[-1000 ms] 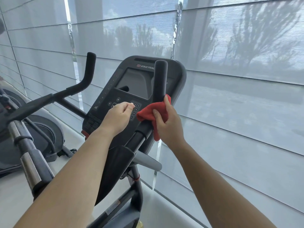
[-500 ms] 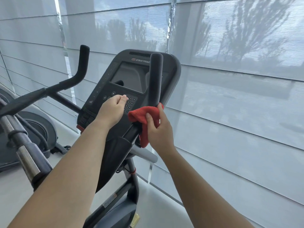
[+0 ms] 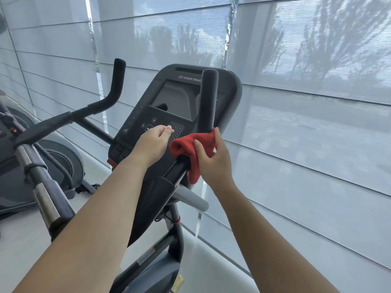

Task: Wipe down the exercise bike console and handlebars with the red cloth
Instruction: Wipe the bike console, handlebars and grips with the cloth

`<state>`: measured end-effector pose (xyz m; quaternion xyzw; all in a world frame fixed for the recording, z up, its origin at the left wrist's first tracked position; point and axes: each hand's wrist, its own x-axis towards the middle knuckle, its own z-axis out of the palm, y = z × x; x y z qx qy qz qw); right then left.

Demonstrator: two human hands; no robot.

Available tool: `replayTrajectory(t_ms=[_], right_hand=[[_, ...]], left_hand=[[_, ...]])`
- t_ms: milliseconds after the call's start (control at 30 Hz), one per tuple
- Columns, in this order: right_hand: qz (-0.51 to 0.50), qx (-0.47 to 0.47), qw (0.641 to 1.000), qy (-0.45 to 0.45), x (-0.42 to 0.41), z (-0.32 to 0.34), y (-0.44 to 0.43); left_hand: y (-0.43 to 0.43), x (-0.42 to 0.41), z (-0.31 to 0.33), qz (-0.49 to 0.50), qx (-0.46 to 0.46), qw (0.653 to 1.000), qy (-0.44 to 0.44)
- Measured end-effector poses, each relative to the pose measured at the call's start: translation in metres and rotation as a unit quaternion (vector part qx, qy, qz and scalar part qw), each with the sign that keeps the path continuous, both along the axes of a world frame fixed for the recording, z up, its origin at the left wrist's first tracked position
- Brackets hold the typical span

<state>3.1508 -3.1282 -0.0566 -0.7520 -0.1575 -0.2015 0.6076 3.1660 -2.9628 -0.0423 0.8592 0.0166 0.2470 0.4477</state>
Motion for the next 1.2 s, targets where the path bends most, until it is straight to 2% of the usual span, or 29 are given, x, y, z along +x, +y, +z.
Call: replayTrajectory(t_ms=[267, 567, 733, 933, 1200], right_hand=[[0.025, 0.037, 0.999, 0.018, -0.016, -0.029, -0.002], [0.01, 0.054, 0.998, -0.009, 0.011, 0.006, -0.005], [0.017, 0.052, 0.998, 0.009, 0.005, 0.004, -0.007], [0.037, 0.062, 0.995, 0.065, -0.037, -0.027, 0.001], [0.015, 0.057, 0.997, 0.04, -0.075, -0.03, 0.003]], left_hand=[[-0.004, 0.007, 0.001, -0.023, 0.003, 1.0, 0.007], [0.003, 0.0, -0.001, -0.02, 0.001, 1.0, 0.017], [0.001, -0.001, -0.001, -0.016, 0.0, 1.0, 0.016], [-0.016, -0.004, 0.015, -0.043, -0.085, 0.995, -0.01], [-0.008, -0.034, 0.033, -0.135, 0.013, 0.991, -0.001]])
